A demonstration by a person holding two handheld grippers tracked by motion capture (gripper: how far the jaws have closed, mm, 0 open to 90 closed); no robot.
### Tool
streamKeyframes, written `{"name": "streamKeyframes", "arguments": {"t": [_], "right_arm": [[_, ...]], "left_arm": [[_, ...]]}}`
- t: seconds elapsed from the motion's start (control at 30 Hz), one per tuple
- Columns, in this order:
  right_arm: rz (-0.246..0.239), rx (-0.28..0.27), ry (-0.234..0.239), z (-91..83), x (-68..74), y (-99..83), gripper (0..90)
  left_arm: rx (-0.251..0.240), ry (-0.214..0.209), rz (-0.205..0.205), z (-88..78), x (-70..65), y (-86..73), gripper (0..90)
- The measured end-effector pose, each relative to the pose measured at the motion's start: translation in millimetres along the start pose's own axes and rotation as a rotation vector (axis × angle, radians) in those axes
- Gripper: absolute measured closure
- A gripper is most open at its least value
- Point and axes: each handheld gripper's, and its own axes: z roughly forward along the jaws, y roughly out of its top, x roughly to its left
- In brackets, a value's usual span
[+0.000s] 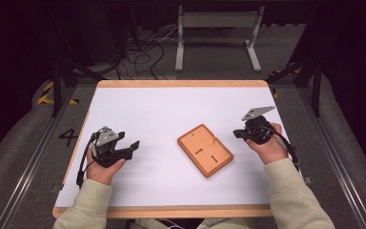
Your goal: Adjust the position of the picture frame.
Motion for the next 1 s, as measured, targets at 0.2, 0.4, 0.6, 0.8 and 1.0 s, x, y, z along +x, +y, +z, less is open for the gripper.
{"name": "streamKeyframes", "arguments": {"t": [0.2,0.4,0.6,0.8,1.0], "right_arm": [[0.009,0.085,0.041,23.0,4.5,-4.6,90.0],[0.018,0.156,0.063,38.2,7.2,-12.2,90.0],[0.027,0.206,0.088,47.3,11.8,-19.1,90.0],[-0.011,0.234,0.154,48.7,26.7,-17.3,90.0],[-0.085,0.254,0.241,55.7,53.3,-6.5,90.0]], "left_arm": [[-0.003,0.002,-0.005,0.2,0.6,-0.2,32.4],[-0.001,0.002,-0.005,0.5,0.7,-0.4,32.4],[-0.002,0.003,-0.008,0.9,0.8,-0.4,32.4],[0.000,0.002,-0.006,1.3,0.9,0.1,32.4],[-0.001,0.004,-0.008,1.2,0.7,0.0,32.4]]}}
